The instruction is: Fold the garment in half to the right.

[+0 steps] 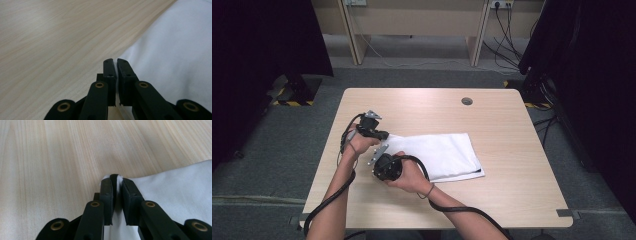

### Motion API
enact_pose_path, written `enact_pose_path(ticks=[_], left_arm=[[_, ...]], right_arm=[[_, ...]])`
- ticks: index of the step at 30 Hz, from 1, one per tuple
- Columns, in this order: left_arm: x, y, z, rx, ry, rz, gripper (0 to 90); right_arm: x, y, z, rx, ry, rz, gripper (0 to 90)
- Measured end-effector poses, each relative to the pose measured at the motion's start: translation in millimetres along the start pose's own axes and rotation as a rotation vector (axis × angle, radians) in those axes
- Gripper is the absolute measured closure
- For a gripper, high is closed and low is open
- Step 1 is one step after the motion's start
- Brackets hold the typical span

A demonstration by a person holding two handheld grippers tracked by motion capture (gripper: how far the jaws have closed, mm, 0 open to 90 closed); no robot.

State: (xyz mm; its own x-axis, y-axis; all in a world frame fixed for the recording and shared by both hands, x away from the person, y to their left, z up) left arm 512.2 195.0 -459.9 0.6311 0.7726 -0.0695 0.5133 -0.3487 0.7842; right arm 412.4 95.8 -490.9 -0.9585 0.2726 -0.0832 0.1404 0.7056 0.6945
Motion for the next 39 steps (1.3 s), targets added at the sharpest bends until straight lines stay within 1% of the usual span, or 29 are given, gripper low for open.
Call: enact_pose_path(ticks=[2,3,6,9,15,21,26,28,34,38,39], left_arm=[[1.1,-1.2,-0.4,0.002,0.003,-0.003,84.8],[1.6,-1.6,-1.0,0.002,0.004,-0.005,84.8],[3.6,-2.5,-3.2,0.001,0.008,-0.010,84.8],[5.4,-2.9,-6.0,0.005,0.012,-0.011,84.8],[7.1,-1.1,-10.5,0.006,0.016,-0.008,84.8],[5.6,4.9,-13.9,0.006,0.020,-0.002,84.9],[4.3,10.7,-16.1,0.009,0.023,0.007,84.9],[4.1,13.6,-17.1,0.009,0.025,0.009,84.9],[3.5,21.0,-20.6,0.014,0.033,0.015,84.9],[3.6,25.7,-23.5,0.012,0.039,0.015,84.9],[3.5,26.8,-24.1,0.011,0.041,0.016,84.9]], right_arm=[[0.7,1.0,1.2,-0.005,-0.004,0.015,81.3],[0.5,1.5,1.8,-0.007,-0.003,0.011,81.5],[1.4,3.4,3.2,-0.014,0.000,0.030,82.0],[2.6,5.3,3.7,-0.028,0.003,0.036,83.0],[2.3,10.9,-0.4,-0.060,0.017,0.062,83.4],[1.0,13.8,-4.6,-0.087,0.022,0.085,83.7],[-1.3,18.5,-13.2,-0.128,0.025,0.114,83.9],[-2.4,20.1,-16.0,-0.139,0.024,0.114,83.9],[-6.4,24.9,-26.1,-0.177,0.035,0.146,83.9],[-7.7,27.9,-31.9,-0.195,0.037,0.147,84.0],[-7.8,28.7,-33.3,-0.201,0.039,0.155,84.0]])
Point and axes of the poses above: each handheld gripper's, and its own axes: z roughly forward along the jaws, y roughly out of its top, x roughly to its left, the point moved 3 cm from there along z, roughly forward along the jaws, and after that the axes turned 8 degrees about -x, right-handed, at the moved point
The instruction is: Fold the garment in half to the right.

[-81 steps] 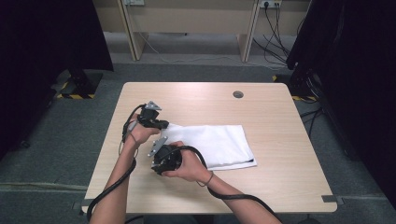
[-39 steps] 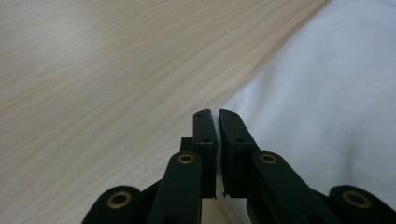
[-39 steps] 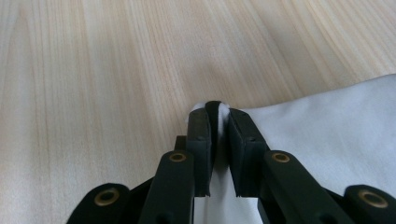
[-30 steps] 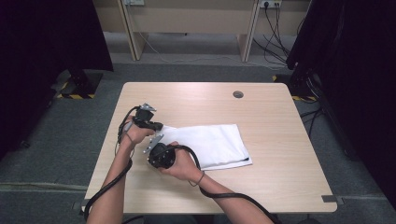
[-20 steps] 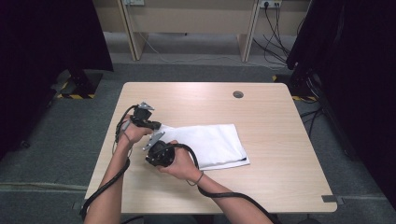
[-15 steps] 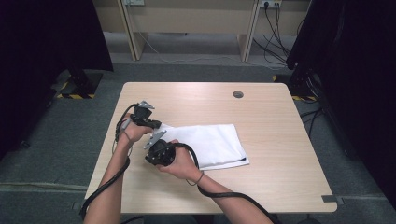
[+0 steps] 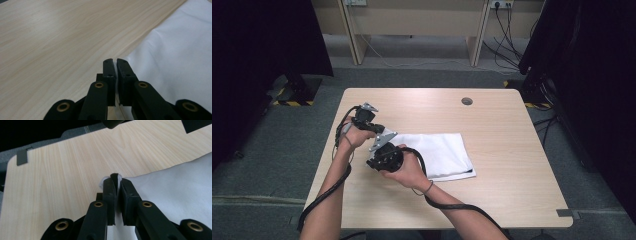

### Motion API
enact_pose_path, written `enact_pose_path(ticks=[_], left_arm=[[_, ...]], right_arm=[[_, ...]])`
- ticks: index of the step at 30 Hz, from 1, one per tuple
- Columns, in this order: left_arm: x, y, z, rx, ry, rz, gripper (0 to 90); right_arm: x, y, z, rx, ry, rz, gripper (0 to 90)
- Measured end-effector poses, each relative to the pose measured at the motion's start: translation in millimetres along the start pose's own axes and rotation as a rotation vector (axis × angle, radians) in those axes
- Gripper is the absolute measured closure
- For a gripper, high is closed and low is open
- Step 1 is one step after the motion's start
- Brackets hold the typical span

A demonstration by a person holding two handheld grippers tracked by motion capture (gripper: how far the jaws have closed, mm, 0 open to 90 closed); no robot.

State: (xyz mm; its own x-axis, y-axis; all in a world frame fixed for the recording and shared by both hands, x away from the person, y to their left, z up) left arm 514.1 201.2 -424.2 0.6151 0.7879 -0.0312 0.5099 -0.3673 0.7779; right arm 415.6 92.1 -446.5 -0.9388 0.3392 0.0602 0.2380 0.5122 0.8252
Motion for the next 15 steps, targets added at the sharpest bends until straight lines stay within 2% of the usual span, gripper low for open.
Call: enact_pose_path(ticks=[15], left_arm=[[0.8,16.2,-11.0,0.000,0.018,0.016,84.8]], right_arm=[[-2.0,14.5,-16.7,-0.055,-0.001,0.013,84.1]])
Point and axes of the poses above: each handheld gripper's, and its own axes: z roughly forward along the jaws, y roughly out of its top, x roughly to its left, the point moved 3 cm from there along z, roughly forward along the jaws, and after that the axes turned 8 degrees about -x, right-handed, at the moved point
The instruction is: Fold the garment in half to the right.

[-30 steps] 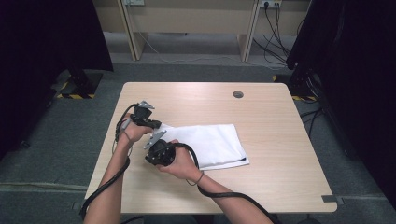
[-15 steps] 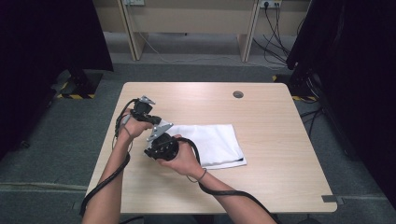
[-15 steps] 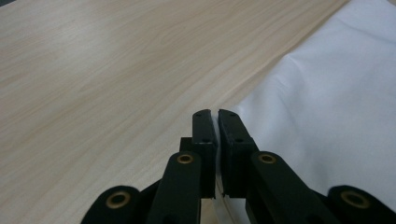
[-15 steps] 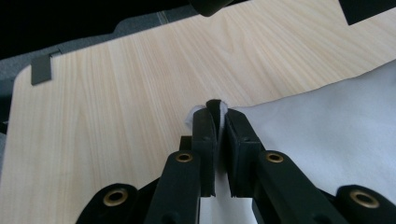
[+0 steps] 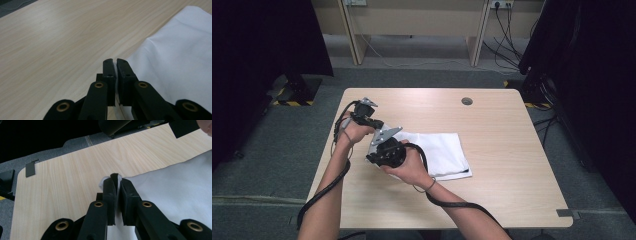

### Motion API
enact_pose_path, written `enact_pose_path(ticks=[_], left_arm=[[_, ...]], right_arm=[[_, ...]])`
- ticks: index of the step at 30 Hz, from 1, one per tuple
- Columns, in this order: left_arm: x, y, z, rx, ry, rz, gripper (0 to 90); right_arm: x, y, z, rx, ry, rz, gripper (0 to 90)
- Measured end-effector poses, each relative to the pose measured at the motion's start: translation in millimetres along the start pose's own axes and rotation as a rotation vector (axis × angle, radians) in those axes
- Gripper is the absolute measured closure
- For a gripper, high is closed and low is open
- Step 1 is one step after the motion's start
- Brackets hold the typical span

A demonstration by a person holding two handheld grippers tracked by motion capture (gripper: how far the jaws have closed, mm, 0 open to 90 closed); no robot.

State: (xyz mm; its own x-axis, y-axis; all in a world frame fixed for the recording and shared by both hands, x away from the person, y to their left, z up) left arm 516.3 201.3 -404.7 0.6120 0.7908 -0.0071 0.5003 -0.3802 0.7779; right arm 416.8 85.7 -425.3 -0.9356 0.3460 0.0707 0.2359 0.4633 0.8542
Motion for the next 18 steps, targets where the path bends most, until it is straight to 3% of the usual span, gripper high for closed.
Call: enact_pose_path(ticks=[18], left_arm=[[1.9,11.9,-11.3,0.012,0.021,0.017,84.9]], right_arm=[[-2.0,14.7,-9.4,-0.052,0.023,0.019,84.1]])
Point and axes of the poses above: each handheld gripper's, and its own axes: z roughly forward along the jaws, y roughly out of its top, x roughly to its left, the point moved 3 cm from there along z, roughly forward along the jaws, and after that the axes turned 8 degrees about -x, right-handed, at the moved point
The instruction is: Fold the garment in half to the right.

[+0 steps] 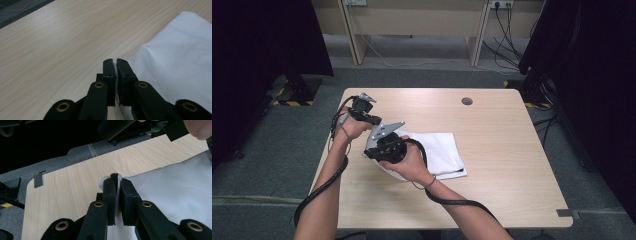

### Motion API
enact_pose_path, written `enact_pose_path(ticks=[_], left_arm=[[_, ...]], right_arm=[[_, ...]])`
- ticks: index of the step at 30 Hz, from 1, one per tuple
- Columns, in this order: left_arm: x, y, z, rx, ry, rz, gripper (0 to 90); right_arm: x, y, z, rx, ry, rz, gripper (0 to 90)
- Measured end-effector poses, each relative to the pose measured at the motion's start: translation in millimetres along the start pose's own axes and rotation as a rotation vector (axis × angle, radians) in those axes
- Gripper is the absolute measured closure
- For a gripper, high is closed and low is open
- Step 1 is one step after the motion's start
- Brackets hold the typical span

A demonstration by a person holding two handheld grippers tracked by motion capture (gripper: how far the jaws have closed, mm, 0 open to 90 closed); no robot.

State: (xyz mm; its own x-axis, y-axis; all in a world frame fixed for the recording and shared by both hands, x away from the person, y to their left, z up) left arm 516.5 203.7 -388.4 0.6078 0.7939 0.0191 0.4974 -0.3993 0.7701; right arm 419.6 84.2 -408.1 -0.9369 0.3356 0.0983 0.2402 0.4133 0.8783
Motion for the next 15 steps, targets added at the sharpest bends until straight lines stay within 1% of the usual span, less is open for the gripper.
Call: enact_pose_path(ticks=[3,15], left_arm=[[-0.4,2.8,-1.9,0.000,0.003,0.005,84.9],[-1.7,11.5,-5.3,0.001,0.012,0.015,84.9]], right_arm=[[-0.7,1.8,-1.3,-0.009,0.005,0.012,84.2],[-0.2,9.8,-7.4,-0.032,0.000,0.007,84.1]])
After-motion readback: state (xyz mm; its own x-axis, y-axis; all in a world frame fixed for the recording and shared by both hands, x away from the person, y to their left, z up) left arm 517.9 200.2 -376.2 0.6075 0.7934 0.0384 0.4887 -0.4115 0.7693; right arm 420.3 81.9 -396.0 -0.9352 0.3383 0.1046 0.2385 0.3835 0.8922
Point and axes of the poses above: each handheld gripper's, and its own axes: z roughly forward along the jaws, y roughly out of its top, x roughly to its left, the point moved 3 cm from there along z, roughly forward along the jaws, and after that the axes turned 8 degrees about -x, right-handed, at the moved point
